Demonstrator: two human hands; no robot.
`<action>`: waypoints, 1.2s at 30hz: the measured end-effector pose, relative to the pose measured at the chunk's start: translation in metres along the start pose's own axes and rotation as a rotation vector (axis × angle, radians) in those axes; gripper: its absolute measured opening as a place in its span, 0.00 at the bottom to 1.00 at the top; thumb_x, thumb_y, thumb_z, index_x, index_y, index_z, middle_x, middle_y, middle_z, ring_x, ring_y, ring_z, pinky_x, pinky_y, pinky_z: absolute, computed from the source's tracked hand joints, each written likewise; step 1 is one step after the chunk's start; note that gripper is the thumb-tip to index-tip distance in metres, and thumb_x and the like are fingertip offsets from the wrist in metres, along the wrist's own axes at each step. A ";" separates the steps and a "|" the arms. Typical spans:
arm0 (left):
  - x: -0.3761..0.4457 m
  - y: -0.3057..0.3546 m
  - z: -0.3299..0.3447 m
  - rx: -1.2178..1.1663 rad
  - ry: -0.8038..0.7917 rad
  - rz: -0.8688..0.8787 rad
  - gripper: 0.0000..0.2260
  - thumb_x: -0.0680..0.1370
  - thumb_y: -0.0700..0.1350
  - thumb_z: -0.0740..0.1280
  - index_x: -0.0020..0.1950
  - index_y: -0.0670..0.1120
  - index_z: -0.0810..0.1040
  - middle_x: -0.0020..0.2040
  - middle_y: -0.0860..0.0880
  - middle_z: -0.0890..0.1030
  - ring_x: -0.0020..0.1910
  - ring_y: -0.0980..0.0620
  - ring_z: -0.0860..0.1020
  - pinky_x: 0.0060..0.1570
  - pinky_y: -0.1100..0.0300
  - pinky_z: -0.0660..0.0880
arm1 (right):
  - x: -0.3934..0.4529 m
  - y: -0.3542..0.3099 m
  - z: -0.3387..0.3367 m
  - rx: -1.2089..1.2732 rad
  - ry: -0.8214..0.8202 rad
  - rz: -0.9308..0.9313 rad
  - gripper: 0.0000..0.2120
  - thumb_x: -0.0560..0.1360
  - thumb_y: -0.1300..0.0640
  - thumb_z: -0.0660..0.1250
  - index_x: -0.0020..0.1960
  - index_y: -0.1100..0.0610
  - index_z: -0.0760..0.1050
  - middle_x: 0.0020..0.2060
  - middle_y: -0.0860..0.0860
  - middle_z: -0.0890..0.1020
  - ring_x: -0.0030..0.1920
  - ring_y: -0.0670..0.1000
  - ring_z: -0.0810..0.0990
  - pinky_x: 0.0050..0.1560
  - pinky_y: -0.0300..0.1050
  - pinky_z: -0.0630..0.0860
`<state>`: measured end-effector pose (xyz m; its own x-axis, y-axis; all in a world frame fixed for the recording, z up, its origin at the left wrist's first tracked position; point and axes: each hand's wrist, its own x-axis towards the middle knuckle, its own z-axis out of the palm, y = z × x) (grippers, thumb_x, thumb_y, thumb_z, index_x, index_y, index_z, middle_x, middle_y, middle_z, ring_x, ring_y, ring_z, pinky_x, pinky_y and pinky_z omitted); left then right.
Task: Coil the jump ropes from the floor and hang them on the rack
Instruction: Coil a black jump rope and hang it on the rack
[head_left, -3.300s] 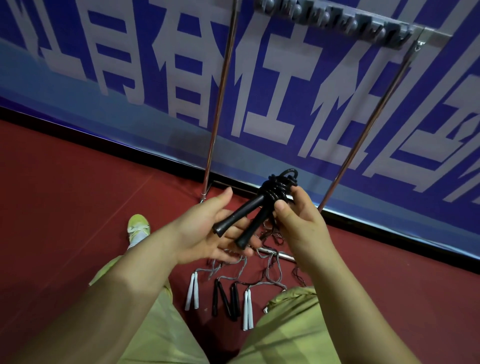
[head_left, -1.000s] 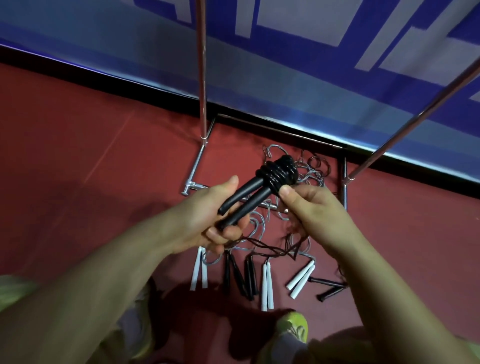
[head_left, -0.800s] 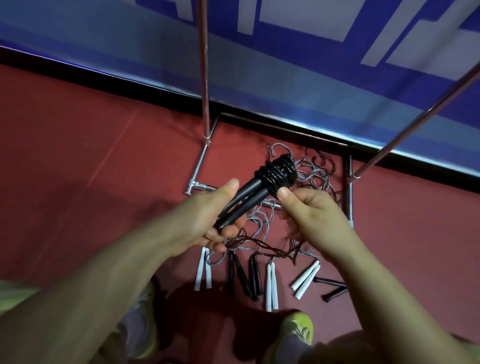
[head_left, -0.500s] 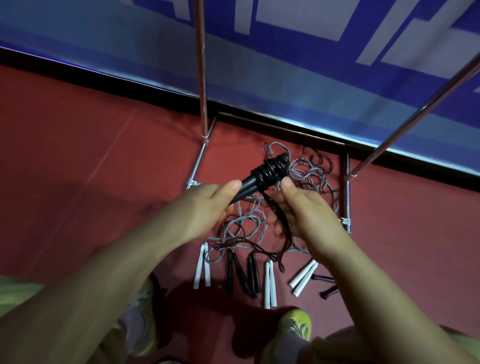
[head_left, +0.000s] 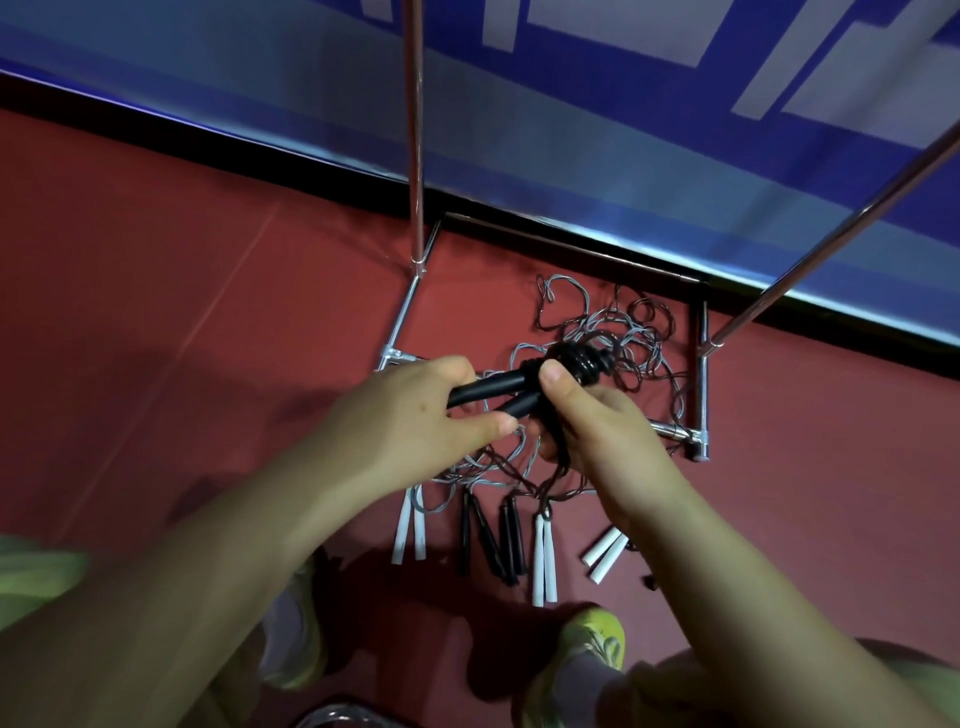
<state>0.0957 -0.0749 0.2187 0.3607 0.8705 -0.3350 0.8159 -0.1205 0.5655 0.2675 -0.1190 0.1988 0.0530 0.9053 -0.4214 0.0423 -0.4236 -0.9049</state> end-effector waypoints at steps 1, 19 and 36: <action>0.002 -0.001 -0.001 -0.083 -0.074 -0.014 0.17 0.68 0.64 0.65 0.42 0.52 0.75 0.35 0.55 0.78 0.35 0.55 0.77 0.38 0.55 0.73 | 0.000 0.000 -0.001 0.006 -0.006 -0.022 0.28 0.70 0.38 0.63 0.43 0.65 0.79 0.32 0.53 0.77 0.32 0.48 0.72 0.39 0.44 0.69; -0.013 0.009 0.015 -0.507 -0.298 -0.178 0.25 0.81 0.59 0.51 0.37 0.43 0.75 0.24 0.52 0.72 0.22 0.52 0.69 0.28 0.61 0.66 | -0.010 -0.005 -0.008 -0.310 -0.280 0.057 0.21 0.80 0.42 0.56 0.33 0.51 0.69 0.27 0.47 0.68 0.26 0.45 0.64 0.28 0.35 0.61; 0.000 -0.005 0.010 0.077 0.057 -0.085 0.19 0.78 0.62 0.54 0.37 0.48 0.68 0.34 0.52 0.73 0.37 0.51 0.74 0.34 0.56 0.65 | -0.004 0.001 0.000 -0.113 -0.241 0.264 0.37 0.72 0.32 0.49 0.54 0.63 0.78 0.35 0.54 0.81 0.31 0.49 0.76 0.34 0.37 0.72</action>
<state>0.0966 -0.0789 0.2085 0.2640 0.9045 -0.3350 0.8757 -0.0793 0.4762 0.2670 -0.1236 0.1993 -0.1586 0.7401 -0.6536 0.1693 -0.6318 -0.7564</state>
